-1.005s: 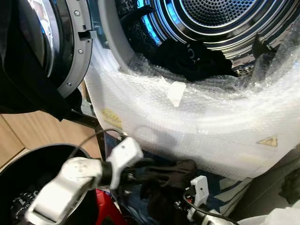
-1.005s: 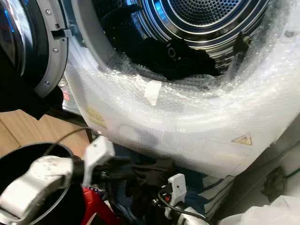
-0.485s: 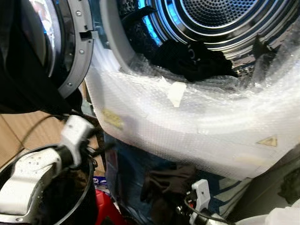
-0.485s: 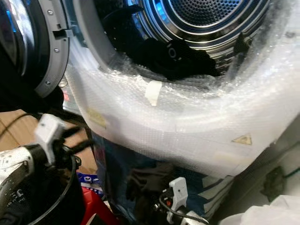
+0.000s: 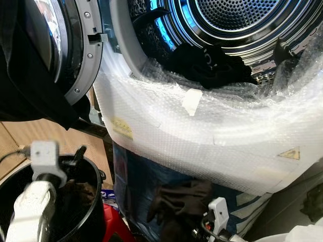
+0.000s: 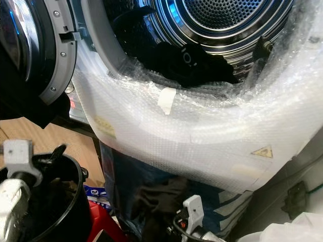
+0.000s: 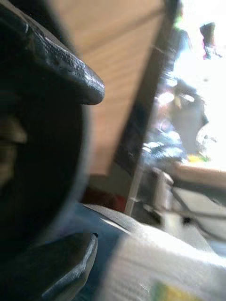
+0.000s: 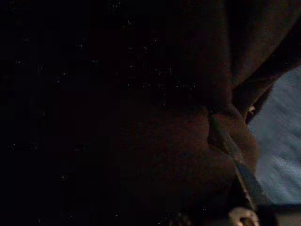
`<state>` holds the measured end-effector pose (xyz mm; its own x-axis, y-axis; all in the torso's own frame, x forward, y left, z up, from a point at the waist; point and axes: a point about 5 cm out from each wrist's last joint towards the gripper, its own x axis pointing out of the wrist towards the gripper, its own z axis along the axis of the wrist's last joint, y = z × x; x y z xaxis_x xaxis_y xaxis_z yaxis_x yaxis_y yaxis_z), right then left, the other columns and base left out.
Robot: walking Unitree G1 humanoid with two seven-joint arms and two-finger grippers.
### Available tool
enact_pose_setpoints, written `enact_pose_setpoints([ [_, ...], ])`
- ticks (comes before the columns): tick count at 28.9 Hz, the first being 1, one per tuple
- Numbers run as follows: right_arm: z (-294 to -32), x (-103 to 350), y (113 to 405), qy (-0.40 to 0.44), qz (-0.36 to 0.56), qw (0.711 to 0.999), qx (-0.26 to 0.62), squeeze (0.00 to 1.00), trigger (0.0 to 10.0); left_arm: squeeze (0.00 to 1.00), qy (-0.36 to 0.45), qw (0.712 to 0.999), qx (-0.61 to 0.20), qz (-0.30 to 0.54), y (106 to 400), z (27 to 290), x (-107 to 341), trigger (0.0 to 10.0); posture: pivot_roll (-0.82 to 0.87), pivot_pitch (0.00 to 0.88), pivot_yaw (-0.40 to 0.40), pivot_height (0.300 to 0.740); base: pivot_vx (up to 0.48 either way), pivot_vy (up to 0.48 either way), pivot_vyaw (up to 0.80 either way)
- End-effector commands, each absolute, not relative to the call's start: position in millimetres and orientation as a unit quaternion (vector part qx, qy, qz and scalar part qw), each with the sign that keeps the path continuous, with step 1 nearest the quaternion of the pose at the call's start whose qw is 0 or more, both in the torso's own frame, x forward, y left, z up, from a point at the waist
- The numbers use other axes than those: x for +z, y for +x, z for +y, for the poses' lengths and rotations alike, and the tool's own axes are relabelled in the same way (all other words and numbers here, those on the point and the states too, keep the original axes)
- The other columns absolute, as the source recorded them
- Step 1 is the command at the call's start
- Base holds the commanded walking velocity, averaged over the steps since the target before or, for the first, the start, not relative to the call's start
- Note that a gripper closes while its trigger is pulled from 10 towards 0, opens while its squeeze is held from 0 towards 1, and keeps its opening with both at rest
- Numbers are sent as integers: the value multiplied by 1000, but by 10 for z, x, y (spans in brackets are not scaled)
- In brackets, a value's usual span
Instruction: Clothes washing
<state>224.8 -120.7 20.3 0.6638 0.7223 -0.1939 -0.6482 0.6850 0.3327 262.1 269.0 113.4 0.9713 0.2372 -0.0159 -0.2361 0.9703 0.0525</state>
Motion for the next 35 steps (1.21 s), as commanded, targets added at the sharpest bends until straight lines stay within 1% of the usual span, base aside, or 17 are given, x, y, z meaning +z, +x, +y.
enact_pose_setpoints([
  [1,-1139,374,2270,107,125,897,411,0,0,27,22,990,138,-3,2591,2744,1122,10000,-6,0,5,740,0,0,0],
  [2,-1109,462,2248,99,112,889,432,0,0,0,64,990,126,-16,2599,2719,1125,10000,-9,0,5,740,0,0,0],
  [3,-1100,498,2240,98,107,887,439,0,0,0,68,990,126,-16,2602,2713,1116,10000,-5,0,5,740,0,0,0],
  [7,-1079,634,2225,93,90,878,461,0,0,0,59,988,141,-9,2608,2727,1068,10000,-6,0,3,740,0,0,0],
  [10,-1055,862,2221,79,60,867,488,0,0,0,57,988,142,-15,2623,2682,1053,10000,-10,0,-3,740,0,0,0],
  [12,-1018,1137,2241,77,19,858,508,0,0,0,62,988,144,-14,2649,2655,1041,10000,-15,0,-2,740,0,0,0],
  [14,-1003,1251,2245,80,2,853,516,0,0,0,67,987,145,-10,2659,2651,1029,10000,-15,0,-2,740,0,0,0],
  [15,-971,1713,2279,91,-75,829,546,0,0,0,61,988,139,-18,2695,2614,1030,10000,-20,0,-1,740,0,0,0],
  [17,-971,1713,2279,91,-75,829,546,0,0,0,61,988,139,-18,2695,2614,1030,10000,-20,0,-1,740,0,0,0],
  [21,-967,2227,2323,82,-158,796,579,0,0,0,58,989,133,-21,2729,2565,1029,10000,-20,2,-1,740,0,0,0],
  [22,-967,2227,2323,82,-158,796,579,0,0,0,58,989,133,-21,2729,2565,1029,10000,-20,2,-1,740,0,0,0],
  [23,-973,2370,2365,79,-178,789,582,0,0,0,56,989,134,-20,2734,2555,1021,10000,-23,10,-3,740,0,0,0],
  [25,-973,2370,2365,79,-178,789,582,0,0,0,56,989,134,-20,2734,2555,1021,10000,-23,10,-3,740,0,0,0],
  [28,-994,2800,2520,61,-240,770,588,0,0,0,50,990,130,-20,2755,2510,1007,10000,-28,17,-5,740,0,0,0],
  [32,-1062,3380,2820,50,-302,763,568,0,0,0,42,991,122,-21,2796,2432,993,10000,-29,16,-3,740,0,0,0],
  [34,-1062,3380,2820,50,-302,763,568,0,0,0,42,991,122,-21,2796,2432,993,10000,-29,16,-3,740,0,0,0],
  [35,-1071,3641,2927,50,-326,752,570,0,0,0,38,992,119,-21,2808,2408,993,10000,-28,11,-3,740,0,0,0],
])
